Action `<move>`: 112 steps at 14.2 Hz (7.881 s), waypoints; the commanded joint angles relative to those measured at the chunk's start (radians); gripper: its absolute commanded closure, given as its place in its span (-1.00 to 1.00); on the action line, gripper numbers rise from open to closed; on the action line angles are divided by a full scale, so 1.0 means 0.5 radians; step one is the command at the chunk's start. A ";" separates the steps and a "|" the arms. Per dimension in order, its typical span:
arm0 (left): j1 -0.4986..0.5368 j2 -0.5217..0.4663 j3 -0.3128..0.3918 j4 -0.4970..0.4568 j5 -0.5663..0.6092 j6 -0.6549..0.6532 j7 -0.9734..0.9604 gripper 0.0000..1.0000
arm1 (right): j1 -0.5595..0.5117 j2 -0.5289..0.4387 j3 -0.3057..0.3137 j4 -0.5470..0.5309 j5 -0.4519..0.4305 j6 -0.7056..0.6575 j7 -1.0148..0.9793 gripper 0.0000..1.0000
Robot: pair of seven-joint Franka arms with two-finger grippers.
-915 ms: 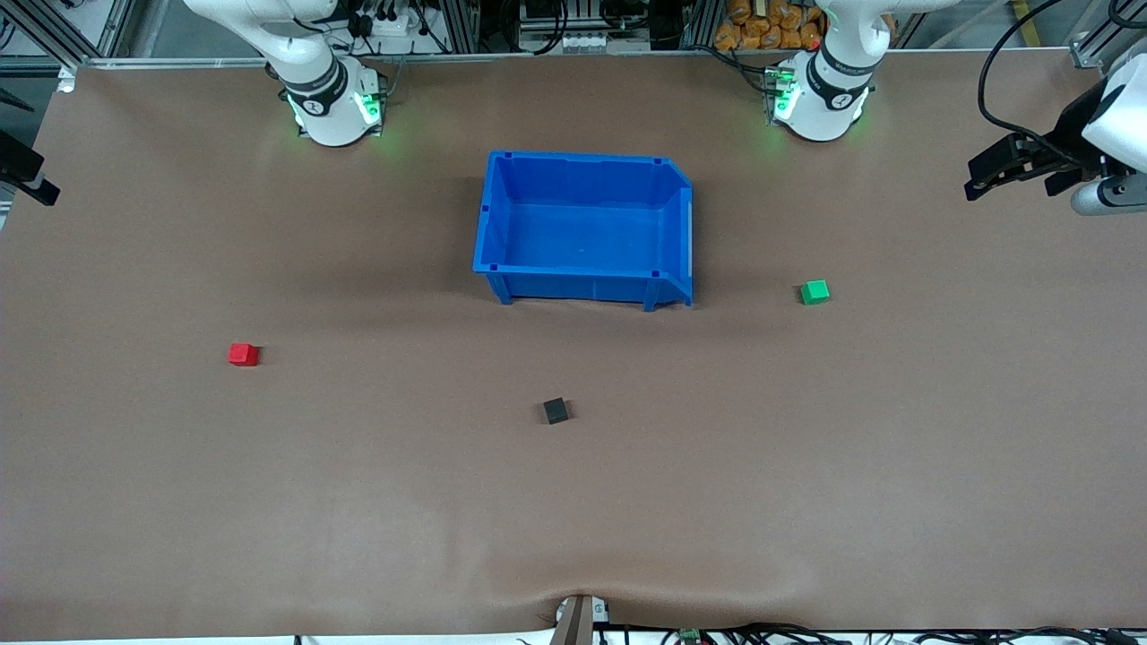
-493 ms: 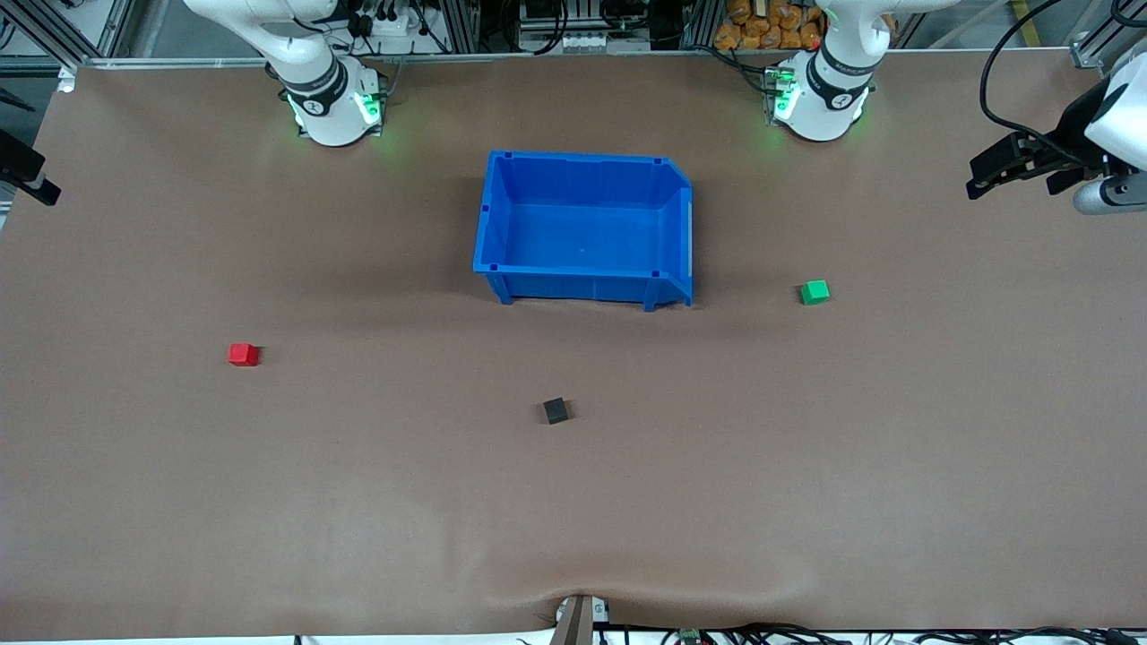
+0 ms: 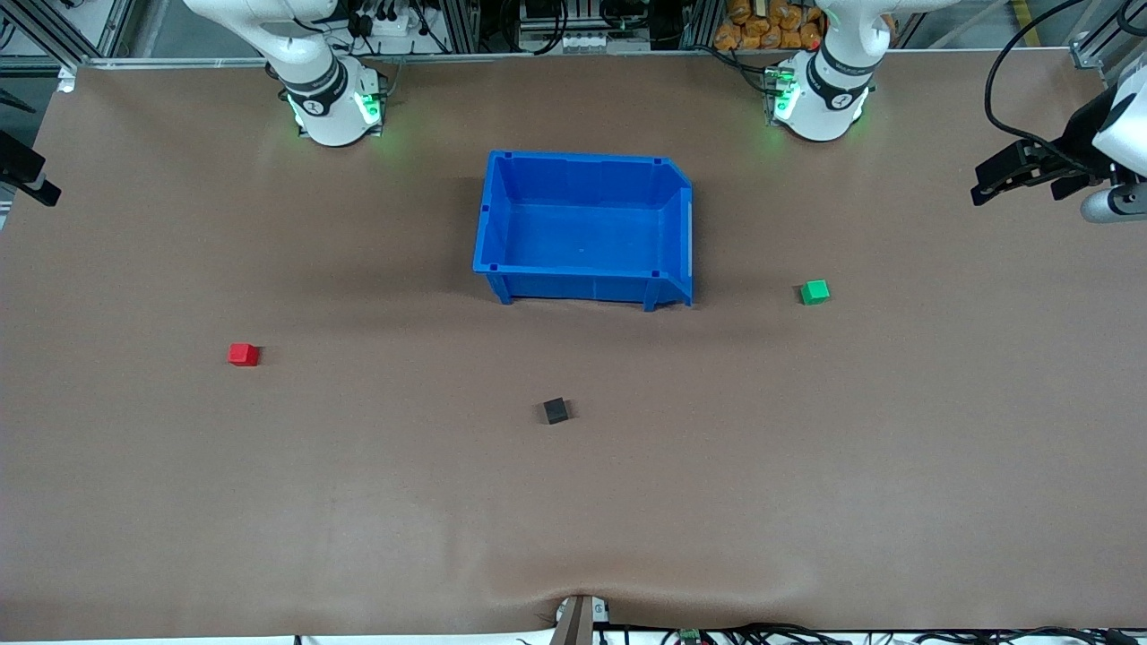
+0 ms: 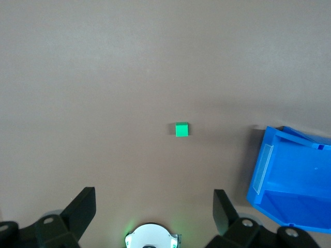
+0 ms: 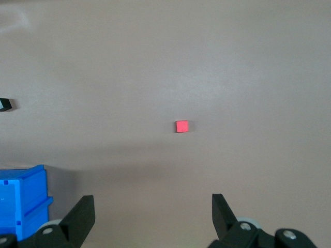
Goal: Attach green and red cubes to black cube
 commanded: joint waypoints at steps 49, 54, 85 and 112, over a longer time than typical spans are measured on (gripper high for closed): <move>0.001 0.203 -0.078 -1.719 0.036 2.054 -0.350 -1.00 | 0.071 0.100 -0.142 0.077 0.021 -0.069 -0.001 -1.00; 0.001 0.457 -0.081 -1.783 0.036 2.411 -0.353 -1.00 | 0.084 0.094 -0.145 0.077 0.018 -0.069 -0.001 -1.00; -0.014 0.685 -0.161 -1.741 0.029 2.512 -0.426 0.29 | 0.077 0.097 -0.167 0.077 0.061 -0.094 -0.001 -1.00; -0.385 1.356 -0.225 -0.048 -0.108 1.568 -2.438 1.00 | -0.100 0.599 -0.170 0.016 0.058 -0.284 -0.087 -1.00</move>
